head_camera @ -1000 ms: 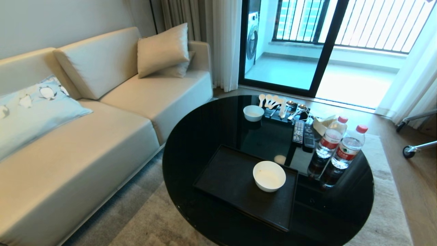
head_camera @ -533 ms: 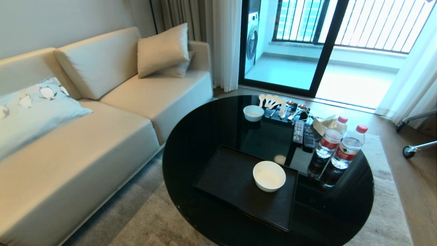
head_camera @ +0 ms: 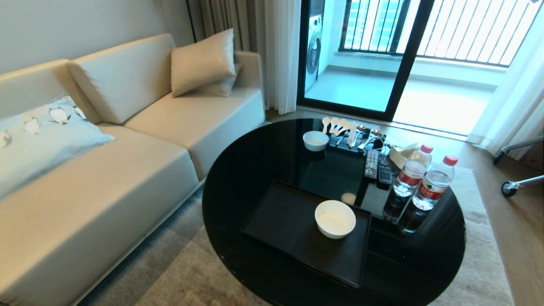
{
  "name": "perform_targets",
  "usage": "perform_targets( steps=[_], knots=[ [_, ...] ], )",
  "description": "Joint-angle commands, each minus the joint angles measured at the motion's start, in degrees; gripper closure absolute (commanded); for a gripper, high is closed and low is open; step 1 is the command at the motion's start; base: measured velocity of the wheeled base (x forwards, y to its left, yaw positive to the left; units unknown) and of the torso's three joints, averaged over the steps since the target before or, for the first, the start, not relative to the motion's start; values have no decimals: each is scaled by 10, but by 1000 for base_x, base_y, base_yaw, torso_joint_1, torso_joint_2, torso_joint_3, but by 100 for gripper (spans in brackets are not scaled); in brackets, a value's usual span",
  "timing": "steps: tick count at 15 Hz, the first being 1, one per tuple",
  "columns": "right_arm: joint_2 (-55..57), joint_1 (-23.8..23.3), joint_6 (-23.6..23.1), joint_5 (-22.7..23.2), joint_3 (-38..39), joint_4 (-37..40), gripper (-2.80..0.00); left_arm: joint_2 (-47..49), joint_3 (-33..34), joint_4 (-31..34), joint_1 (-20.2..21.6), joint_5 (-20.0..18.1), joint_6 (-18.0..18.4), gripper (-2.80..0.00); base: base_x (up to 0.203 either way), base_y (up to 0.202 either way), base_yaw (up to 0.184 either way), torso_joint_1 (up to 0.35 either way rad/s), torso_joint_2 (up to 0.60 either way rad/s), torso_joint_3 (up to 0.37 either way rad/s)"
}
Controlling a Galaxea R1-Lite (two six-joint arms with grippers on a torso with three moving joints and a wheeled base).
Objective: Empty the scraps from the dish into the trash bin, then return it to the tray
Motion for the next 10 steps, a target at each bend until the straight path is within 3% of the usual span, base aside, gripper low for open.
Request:
perform_targets(
  steps=[1, 10],
  knots=[
    [1, 0, -1, 0, 0, 0, 0, 0, 0, 0, 0, 0, -1, 0, 0, 0, 0, 0, 0, 0],
    [1, 0, -1, -3, 0, 0, 0, 0, 0, 0, 0, 0, -1, 0, 0, 0, 0, 0, 0, 0]
  ],
)
